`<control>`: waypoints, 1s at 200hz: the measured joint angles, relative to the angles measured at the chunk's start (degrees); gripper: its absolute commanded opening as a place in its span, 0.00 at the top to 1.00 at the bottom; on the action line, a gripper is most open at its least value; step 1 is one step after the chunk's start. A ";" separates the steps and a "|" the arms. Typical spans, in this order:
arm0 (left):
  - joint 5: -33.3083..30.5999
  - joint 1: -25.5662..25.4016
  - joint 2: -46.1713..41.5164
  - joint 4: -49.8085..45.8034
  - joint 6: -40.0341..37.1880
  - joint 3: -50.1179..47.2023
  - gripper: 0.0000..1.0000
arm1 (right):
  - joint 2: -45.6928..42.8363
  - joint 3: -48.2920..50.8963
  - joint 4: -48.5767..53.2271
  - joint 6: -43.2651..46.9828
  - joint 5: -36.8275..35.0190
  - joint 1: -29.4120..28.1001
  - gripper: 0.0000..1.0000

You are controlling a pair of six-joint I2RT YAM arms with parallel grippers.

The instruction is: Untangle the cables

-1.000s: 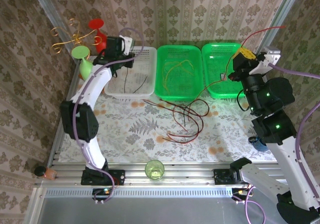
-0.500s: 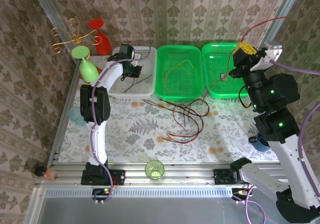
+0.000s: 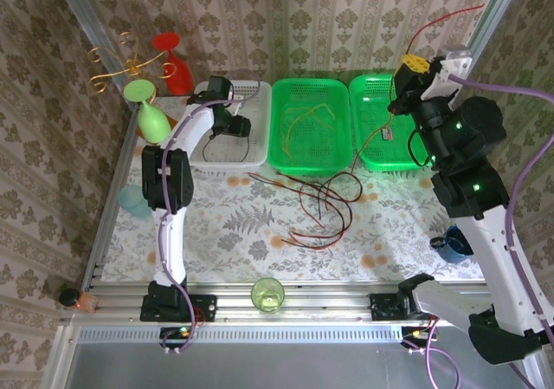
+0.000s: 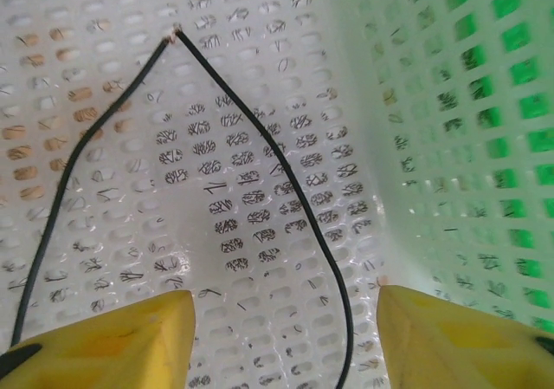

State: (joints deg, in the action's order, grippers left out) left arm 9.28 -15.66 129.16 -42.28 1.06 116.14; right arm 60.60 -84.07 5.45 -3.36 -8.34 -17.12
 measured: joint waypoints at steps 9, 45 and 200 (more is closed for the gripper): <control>0.04 0.00 -1.49 0.04 0.17 -0.09 0.40 | 1.16 -1.11 0.02 0.48 0.07 0.46 1.00; 1.18 -0.11 -11.74 3.02 0.98 -3.89 0.40 | 7.21 -6.64 0.42 1.03 0.28 4.52 1.00; 4.20 -7.26 -38.69 13.97 6.99 -37.81 0.37 | 42.45 -14.91 9.84 9.33 -5.11 13.64 1.00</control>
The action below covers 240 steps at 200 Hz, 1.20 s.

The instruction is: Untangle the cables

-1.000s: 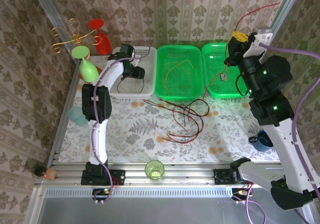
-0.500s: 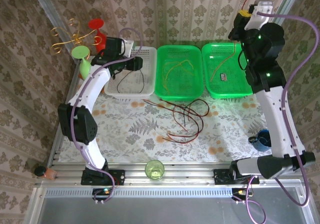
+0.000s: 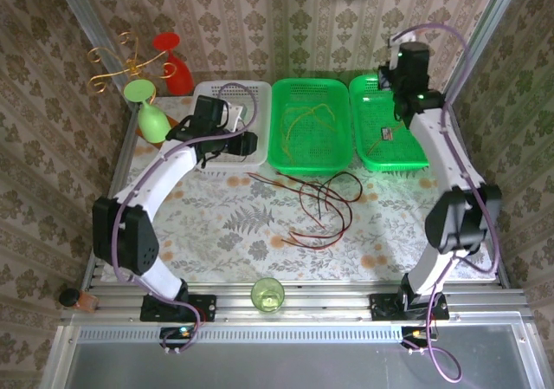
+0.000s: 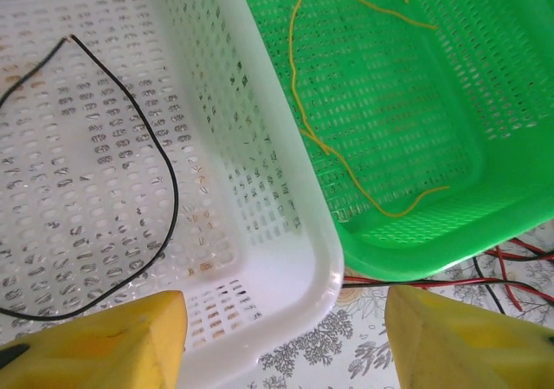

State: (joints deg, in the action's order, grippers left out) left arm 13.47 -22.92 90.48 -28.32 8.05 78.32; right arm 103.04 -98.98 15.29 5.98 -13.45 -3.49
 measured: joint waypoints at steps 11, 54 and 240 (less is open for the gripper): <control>-0.50 -0.46 -2.19 0.59 0.31 -1.20 0.37 | 4.15 -0.24 2.69 0.33 -0.85 -0.09 1.00; -2.38 -1.97 -7.54 2.03 1.86 -4.83 0.37 | 21.33 -10.40 21.03 -1.44 -1.14 0.04 1.00; -5.81 -5.40 -15.23 2.86 4.24 -12.37 0.34 | 16.85 -21.14 42.97 -17.70 6.93 4.52 0.32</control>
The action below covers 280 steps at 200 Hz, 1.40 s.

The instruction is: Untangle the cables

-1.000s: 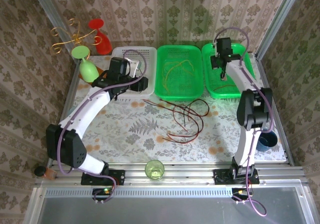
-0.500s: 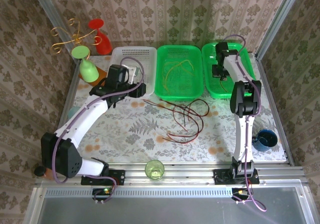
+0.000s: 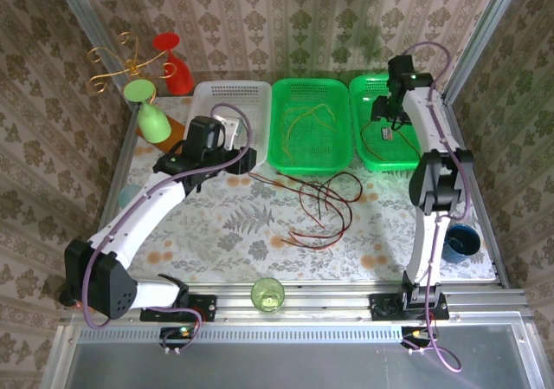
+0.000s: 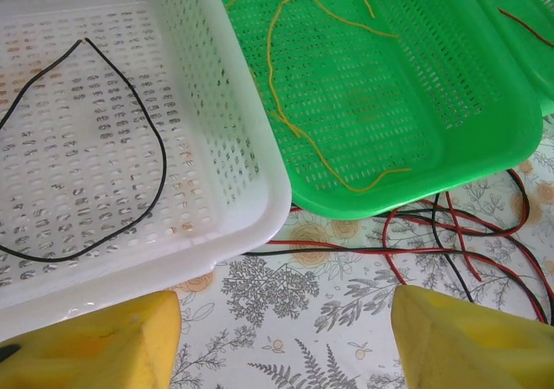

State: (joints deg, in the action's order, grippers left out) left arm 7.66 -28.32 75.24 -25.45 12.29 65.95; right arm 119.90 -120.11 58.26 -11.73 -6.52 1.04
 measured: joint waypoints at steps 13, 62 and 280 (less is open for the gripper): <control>0.00 -0.59 -0.11 0.11 0.17 -0.42 0.34 | -6.67 5.29 -0.70 -1.38 0.63 -0.39 0.32; 0.02 -4.44 -1.14 1.22 1.29 -4.28 0.34 | -31.78 34.23 -6.47 -8.55 1.60 -7.23 0.33; -1.51 -9.22 -15.89 9.09 13.35 -27.89 0.33 | -39.01 74.34 -36.37 -9.92 16.26 -44.50 0.69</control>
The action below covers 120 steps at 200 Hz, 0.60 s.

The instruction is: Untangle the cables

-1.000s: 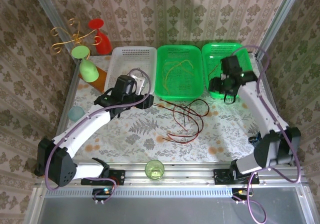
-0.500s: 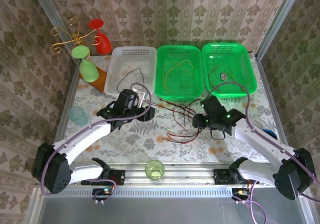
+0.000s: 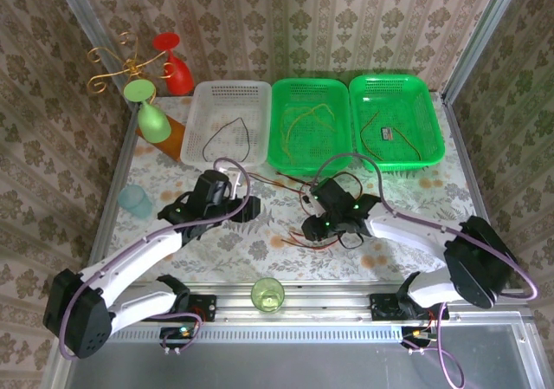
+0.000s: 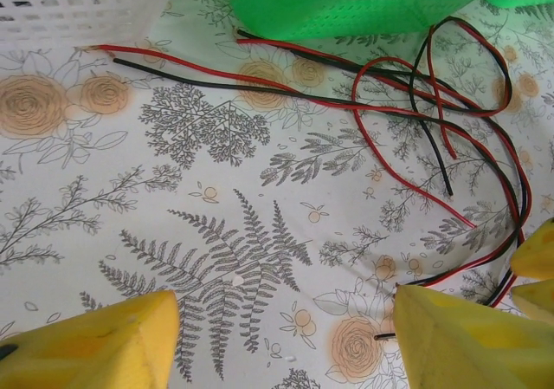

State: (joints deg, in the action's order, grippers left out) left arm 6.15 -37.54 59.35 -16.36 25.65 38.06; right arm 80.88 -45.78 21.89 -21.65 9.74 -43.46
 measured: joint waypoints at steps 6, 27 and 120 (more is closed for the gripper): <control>-0.20 0.00 -0.52 -0.07 0.13 -0.15 0.32 | 0.83 -0.44 -0.11 0.07 0.31 -0.33 0.69; -0.85 0.00 -2.01 -0.70 0.31 -0.22 0.32 | 2.78 -1.33 -0.35 0.09 1.40 -1.33 0.70; -1.53 0.07 -2.86 -1.66 0.31 -0.72 0.31 | 12.46 -7.41 1.90 0.02 2.75 -3.69 0.71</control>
State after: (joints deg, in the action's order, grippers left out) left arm 4.62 -37.47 56.49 -18.02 25.96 37.34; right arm 93.34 -53.19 23.79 -21.63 12.49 -47.16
